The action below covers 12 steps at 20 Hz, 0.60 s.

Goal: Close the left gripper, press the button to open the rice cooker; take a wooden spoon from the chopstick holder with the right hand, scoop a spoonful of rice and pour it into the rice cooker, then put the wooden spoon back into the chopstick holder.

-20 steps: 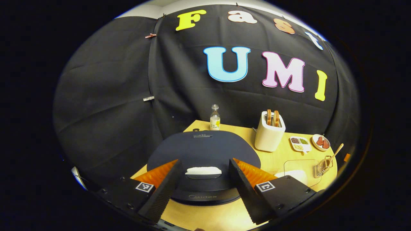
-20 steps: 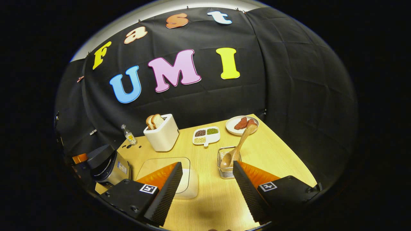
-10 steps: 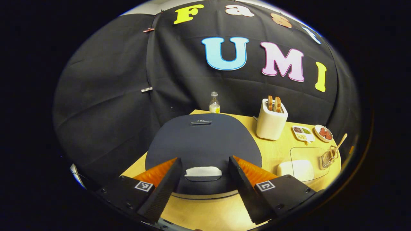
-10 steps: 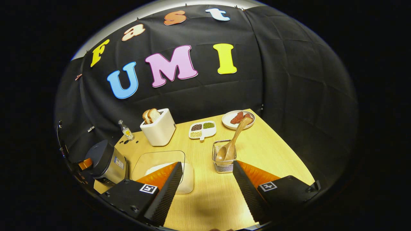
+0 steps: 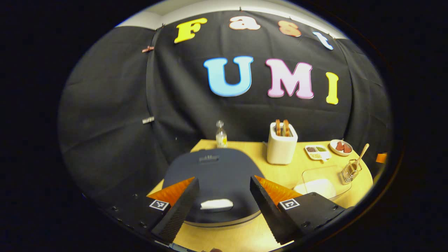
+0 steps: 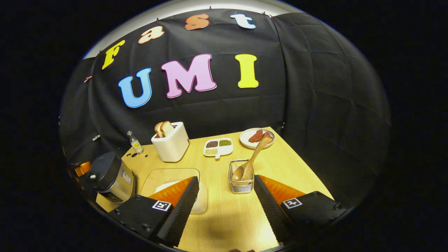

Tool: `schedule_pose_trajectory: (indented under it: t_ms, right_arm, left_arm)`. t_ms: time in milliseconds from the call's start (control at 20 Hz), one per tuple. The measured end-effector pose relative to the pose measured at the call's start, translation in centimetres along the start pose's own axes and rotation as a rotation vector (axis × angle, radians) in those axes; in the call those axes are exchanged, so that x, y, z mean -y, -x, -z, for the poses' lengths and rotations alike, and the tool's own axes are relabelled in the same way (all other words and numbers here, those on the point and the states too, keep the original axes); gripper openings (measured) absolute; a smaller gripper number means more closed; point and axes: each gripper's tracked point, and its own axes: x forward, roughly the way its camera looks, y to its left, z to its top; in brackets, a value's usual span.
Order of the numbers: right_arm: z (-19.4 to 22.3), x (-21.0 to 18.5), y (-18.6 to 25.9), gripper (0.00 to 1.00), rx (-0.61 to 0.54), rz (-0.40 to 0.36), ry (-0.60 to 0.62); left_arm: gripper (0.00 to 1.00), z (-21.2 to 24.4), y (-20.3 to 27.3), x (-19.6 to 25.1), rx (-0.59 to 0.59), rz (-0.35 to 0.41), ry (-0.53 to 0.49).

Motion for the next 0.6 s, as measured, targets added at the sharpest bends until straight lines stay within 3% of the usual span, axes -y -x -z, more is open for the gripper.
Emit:
schedule_pose_trajectory:
  t_ms: [250,400,600]
  right_arm:
    - [-6.3,-1.6,2.2,0.99,0.135,-0.013,0.026]
    - [-8.7,-2.5,4.7,0.98,0.222,-0.004,0.014]
    - [-8.0,-3.4,7.5,0.98,0.249,0.006,0.022]
  left_arm:
    - [0.98,-7.1,3.7,3.8,0.149,0.048,0.042]
    - [0.98,-7.7,5.9,6.0,0.160,0.078,0.045]
    - [0.98,-7.4,8.2,7.8,0.164,0.154,0.019]
